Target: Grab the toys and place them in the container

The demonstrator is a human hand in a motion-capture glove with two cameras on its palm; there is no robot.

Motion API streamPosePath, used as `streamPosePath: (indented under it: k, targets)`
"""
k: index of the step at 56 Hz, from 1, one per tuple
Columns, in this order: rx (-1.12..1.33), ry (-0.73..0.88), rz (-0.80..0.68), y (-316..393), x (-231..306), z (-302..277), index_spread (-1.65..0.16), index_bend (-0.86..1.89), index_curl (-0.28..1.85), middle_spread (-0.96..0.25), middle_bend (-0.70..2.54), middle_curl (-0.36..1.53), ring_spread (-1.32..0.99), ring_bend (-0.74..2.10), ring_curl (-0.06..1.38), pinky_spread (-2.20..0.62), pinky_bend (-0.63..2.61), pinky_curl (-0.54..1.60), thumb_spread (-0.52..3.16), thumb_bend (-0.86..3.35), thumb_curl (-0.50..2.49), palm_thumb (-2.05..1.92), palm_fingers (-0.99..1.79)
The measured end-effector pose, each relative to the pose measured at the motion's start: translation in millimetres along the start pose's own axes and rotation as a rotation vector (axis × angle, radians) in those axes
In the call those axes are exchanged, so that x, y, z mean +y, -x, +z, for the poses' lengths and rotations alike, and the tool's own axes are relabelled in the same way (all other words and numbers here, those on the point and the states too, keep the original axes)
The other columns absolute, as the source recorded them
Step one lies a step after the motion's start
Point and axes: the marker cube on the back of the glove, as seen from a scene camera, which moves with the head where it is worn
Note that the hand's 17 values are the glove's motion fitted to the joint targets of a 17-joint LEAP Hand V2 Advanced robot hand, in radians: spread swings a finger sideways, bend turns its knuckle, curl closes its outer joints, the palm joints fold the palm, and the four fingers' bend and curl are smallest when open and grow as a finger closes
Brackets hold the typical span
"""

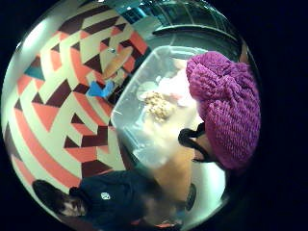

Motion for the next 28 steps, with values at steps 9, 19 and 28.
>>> streamPosePath:
  k: [9,19,28]
  targets:
    - [0.104,0.086,-0.112,42,-21,45,-0.28,0.44,0.37,-0.28,0.88,0.85,-0.35,1.27,0.63,-0.4,1.12,0.48,0.76,0.03,0.93,0.65,0.99]
    - [0.176,0.199,-0.07,43,-27,81,-0.22,0.1,0.32,-0.23,0.49,0.75,-0.32,1.21,0.59,-0.36,1.25,0.5,1.05,-0.04,0.82,0.48,0.42]
    - [0.199,0.152,-0.029,26,-24,76,-0.18,0.16,0.32,-0.14,0.35,0.66,-0.26,1.01,0.49,-0.21,1.21,0.44,1.23,-0.04,0.64,0.29,0.08]
